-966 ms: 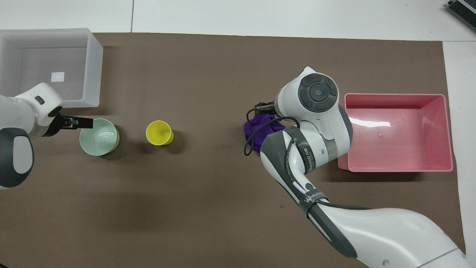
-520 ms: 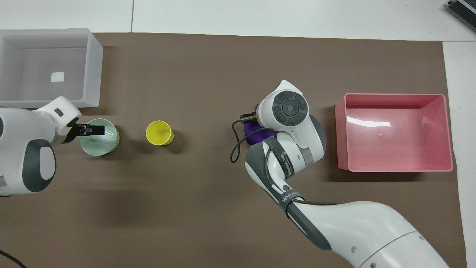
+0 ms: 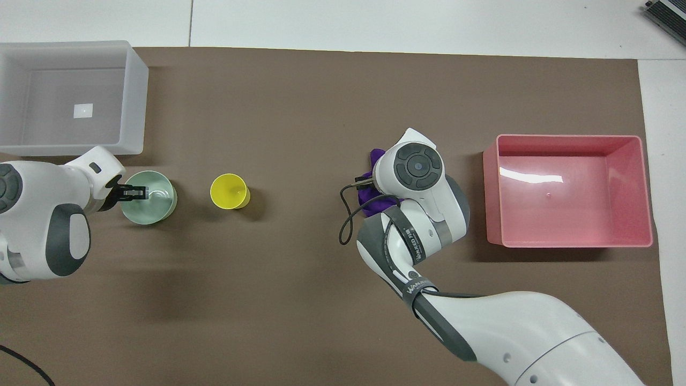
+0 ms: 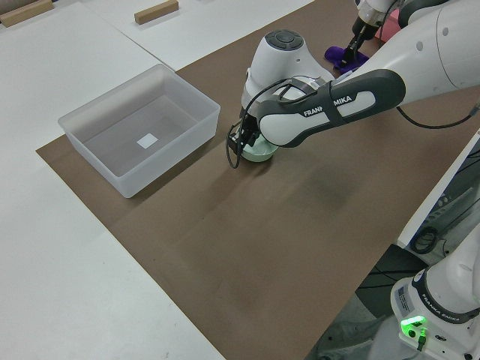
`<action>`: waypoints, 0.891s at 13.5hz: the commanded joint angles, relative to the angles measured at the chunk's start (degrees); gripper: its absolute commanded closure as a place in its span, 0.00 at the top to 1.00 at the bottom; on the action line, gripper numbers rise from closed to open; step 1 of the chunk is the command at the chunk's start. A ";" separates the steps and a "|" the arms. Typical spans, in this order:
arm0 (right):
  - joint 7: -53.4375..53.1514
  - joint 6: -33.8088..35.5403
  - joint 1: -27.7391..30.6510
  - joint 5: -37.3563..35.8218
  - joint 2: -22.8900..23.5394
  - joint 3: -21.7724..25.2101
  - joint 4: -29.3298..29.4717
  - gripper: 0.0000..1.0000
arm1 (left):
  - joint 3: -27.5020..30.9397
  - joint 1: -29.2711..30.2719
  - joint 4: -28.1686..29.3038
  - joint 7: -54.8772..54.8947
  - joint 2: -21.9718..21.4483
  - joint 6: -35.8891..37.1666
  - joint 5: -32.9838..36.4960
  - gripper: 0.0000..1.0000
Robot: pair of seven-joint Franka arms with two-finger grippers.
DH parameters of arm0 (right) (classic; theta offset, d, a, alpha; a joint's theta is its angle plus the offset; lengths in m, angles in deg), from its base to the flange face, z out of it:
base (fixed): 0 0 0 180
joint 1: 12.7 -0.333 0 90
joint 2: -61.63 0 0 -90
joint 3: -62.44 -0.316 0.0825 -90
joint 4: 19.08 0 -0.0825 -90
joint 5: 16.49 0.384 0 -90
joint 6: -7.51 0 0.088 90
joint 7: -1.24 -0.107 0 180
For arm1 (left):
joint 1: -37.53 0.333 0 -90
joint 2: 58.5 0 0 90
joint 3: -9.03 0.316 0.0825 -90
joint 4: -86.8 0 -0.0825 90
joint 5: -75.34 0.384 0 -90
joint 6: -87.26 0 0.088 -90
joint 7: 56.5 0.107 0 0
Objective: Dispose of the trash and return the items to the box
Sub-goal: 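Carry the cloth into the pink box while the left gripper lifts the bowl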
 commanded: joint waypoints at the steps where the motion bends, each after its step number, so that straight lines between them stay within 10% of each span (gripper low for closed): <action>1: -1.65 3.83 0.33 -0.05 -1.80 0.00 0.49 0.00 | -0.33 0.54 0.69 0.34 -2.37 0.29 -0.72 0.00; 7: -1.74 10.95 2.43 -0.67 -9.87 0.79 1.54 0.00 | -0.33 0.54 -11.50 0.87 -7.22 19.95 -0.72 0.00; 12: 1.76 18.42 9.80 -1.02 -18.40 0.79 3.92 0.00 | -0.15 1.33 -24.42 0.96 0.32 21.56 -0.81 0.00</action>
